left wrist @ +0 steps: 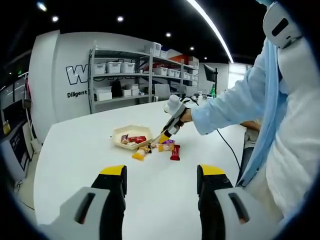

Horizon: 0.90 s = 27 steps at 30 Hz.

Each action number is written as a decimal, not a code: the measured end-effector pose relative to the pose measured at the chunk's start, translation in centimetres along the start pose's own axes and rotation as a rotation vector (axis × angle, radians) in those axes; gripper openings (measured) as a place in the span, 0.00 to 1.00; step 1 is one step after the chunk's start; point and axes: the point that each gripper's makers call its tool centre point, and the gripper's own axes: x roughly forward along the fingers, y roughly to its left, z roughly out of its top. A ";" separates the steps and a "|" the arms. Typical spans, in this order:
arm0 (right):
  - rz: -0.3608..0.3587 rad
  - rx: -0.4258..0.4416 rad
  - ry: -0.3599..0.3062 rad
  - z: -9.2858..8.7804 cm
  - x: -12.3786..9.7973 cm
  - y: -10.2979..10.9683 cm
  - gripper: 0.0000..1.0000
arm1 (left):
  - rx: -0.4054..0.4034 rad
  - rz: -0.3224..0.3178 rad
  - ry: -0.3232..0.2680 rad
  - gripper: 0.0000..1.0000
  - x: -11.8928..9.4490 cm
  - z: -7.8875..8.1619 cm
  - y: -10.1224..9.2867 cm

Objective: Place the target food into the container with the food tongs after gripping and lifting it, then release it inside without dropping or visibly crushing the food.

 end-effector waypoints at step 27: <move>0.038 0.007 0.010 -3.3 -3.8 2.5 0.18 | 0.006 -0.055 -0.014 0.54 1.7 0.3 -0.8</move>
